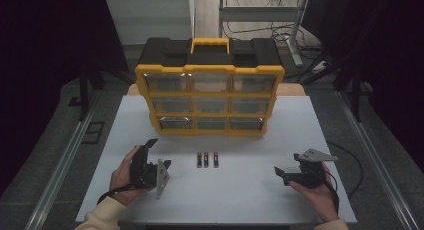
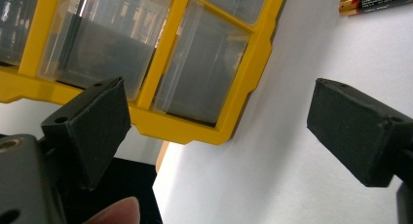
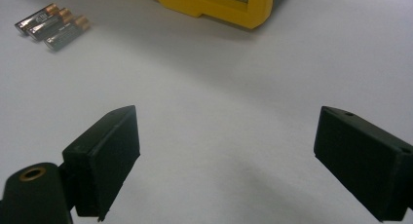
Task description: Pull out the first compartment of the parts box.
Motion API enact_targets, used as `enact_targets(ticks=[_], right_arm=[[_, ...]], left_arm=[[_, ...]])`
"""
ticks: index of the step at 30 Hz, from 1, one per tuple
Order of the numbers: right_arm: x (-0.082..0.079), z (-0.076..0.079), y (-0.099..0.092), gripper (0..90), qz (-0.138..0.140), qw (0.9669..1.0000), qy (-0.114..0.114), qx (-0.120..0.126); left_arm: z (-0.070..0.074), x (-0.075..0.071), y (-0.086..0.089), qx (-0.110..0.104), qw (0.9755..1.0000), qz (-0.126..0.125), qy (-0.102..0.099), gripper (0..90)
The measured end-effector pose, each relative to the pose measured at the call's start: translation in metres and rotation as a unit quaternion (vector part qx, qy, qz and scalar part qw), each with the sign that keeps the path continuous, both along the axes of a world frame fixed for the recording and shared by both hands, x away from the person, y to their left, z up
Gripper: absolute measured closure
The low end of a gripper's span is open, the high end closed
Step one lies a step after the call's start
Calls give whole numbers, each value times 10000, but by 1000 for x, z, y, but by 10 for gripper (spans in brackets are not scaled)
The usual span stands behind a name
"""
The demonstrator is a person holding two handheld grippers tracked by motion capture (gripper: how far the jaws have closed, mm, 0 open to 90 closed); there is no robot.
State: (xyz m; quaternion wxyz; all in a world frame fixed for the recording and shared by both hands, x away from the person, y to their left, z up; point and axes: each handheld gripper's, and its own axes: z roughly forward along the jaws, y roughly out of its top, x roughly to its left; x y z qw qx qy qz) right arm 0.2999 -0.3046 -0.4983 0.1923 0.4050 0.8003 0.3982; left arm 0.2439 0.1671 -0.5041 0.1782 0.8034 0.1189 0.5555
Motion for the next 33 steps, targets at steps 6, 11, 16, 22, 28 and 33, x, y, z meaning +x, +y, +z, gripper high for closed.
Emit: enact_targets(ticks=[6, 11, 16, 22, 28, 33], right_arm=[[0, 0, 0, 99, 2, 10000, 4, -3], [0, 0, 0, 99, 4, 10000, 2, -5], [0, 0, 0, 99, 0, 10000, 5, -2], [0, 0, -1, 99, -2, 10000, 4, 3], [0, 0, -1, 99, 1, 10000, 7, 0], [1, 0, -1, 99, 3, 10000, 10, -3]], left_arm=[[0, 0, -2, 107, 9998, -18, -141, 95], [0, 1, -4, 230, 9994, -53, -254, 95], [1, 0, -6, 347, 9986, -34, -386, 95], [4, 0, -6, 456, 9972, 73, -585, 99], [6, -1, -5, 547, 9953, 76, -799, 96], [5, -2, -5, 624, 9941, 48, -887, 96]])
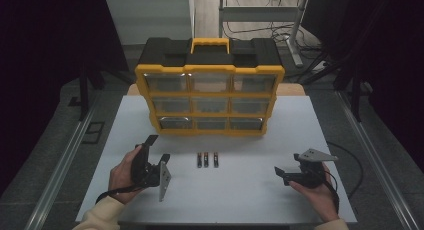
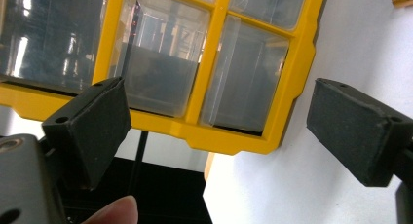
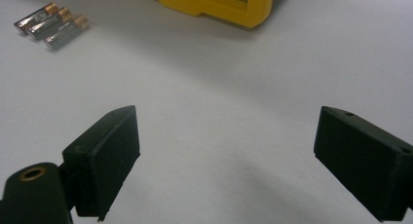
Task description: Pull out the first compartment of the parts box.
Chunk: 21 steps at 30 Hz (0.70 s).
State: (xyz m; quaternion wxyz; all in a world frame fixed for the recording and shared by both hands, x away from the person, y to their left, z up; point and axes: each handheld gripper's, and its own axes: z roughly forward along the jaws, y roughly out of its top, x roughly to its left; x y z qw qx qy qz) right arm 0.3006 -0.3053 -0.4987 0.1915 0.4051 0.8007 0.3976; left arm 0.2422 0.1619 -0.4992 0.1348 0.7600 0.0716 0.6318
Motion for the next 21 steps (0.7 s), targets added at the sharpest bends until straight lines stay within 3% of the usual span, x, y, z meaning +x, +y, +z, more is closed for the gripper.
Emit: enact_targets(ticks=[4, 21], right_arm=[[0, 0, 0, 99, 2, 10000, 0, -2], [0, 0, 0, 99, -10, 10000, 4, -7]], left_arm=[[-1, 0, 0, 64, 10000, -35, 5, 96], [9, 6, 0, -13, 9999, -99, -61, 94]])
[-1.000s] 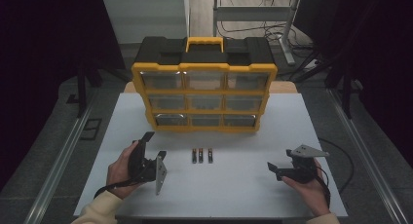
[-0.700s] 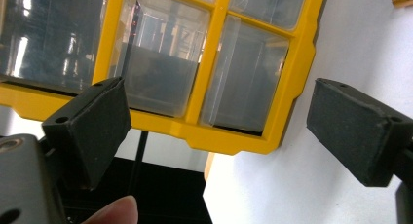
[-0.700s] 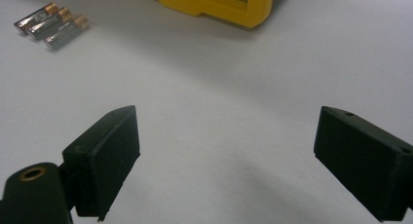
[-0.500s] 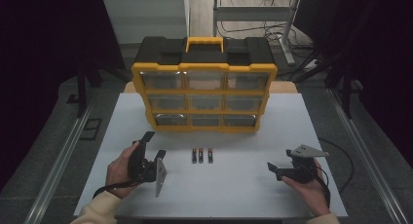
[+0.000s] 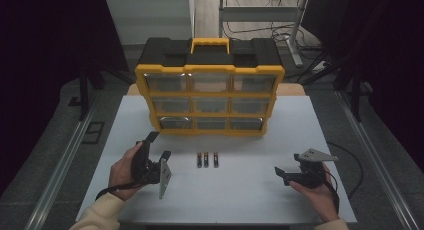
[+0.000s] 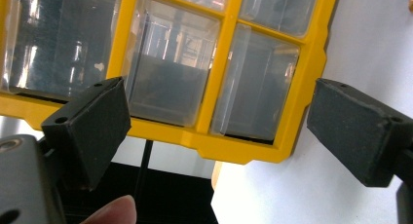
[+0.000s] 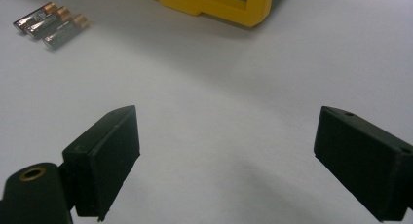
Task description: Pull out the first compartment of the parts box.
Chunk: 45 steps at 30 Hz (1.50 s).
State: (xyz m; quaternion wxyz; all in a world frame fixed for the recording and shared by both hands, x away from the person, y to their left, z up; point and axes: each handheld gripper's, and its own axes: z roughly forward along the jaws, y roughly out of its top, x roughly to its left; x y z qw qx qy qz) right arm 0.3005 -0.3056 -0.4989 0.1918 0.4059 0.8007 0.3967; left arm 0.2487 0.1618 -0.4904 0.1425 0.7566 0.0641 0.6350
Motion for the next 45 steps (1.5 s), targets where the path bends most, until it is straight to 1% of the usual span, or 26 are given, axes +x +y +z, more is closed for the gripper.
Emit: enact_targets(ticks=[7, 12, 19, 22, 26, 36, 45], right_arm=[[0, 0, 0, 99, 2, 10000, -2, -3], [0, 0, 0, 99, -2, 10000, -1, 1], [0, 0, 0, 99, -3, 10000, -4, -1], [0, 0, 0, 99, -8, 10000, -5, -2], [0, 0, 0, 99, 0, 10000, -5, -9], [0, 0, 0, 99, 0, 10000, 0, -10], [0, 0, 0, 99, 1, 10000, -2, -8]], left_arm=[[7, 4, 0, -60, 10000, -4, -65, 94], [13, 9, -2, -92, 9998, -37, -154, 95], [19, 14, -3, -109, 9997, -53, -232, 97], [23, 15, -3, -81, 9996, -45, -271, 97], [29, 18, -3, -151, 9993, -63, -349, 98], [38, 21, -3, -161, 9990, -78, -408, 99], [48, 26, -2, -252, 9986, -78, -454, 99]])
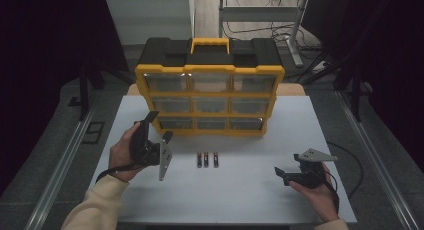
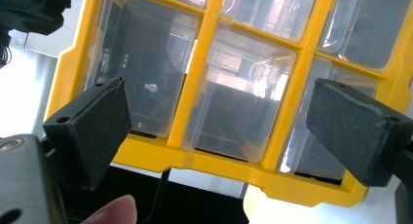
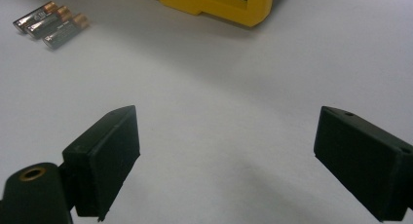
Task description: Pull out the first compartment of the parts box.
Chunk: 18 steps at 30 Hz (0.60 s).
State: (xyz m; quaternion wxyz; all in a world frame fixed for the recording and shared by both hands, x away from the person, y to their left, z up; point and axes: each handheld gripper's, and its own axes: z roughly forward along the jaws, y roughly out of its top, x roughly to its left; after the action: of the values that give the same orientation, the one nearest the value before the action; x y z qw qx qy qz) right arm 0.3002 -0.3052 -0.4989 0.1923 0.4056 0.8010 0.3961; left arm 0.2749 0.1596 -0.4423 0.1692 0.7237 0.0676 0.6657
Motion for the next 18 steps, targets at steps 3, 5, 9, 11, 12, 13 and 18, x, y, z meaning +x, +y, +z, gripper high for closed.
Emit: enact_targets(ticks=[3, 5, 9, 11, 12, 13, 18], right_arm=[[0, 0, 0, 99, -9, 10000, -1, 1], [0, 0, 0, 99, -10, 10000, -1, 1], [0, 0, 0, 98, -1, 10000, -8, -7], [0, 0, 0, 98, 2, 10000, -9, -14], [0, 0, 0, 98, 2, 10000, -10, -16], [0, 0, 0, 98, 1, 10000, -9, -16], [0, 0, 0, 98, 3, 10000, -11, -20]], left_arm=[[5, 3, 0, -7, 10000, -11, -18, 98], [6, 3, -1, 15, 10000, -2, -28, 97], [12, 7, -2, 11, 10000, -12, -42, 96], [14, 8, -2, 10, 10000, -11, -54, 96], [15, 9, -2, 25, 10000, -3, -65, 95], [16, 10, -2, 33, 10000, 10, -64, 95], [19, 13, -2, 15, 10000, 18, -77, 94]])
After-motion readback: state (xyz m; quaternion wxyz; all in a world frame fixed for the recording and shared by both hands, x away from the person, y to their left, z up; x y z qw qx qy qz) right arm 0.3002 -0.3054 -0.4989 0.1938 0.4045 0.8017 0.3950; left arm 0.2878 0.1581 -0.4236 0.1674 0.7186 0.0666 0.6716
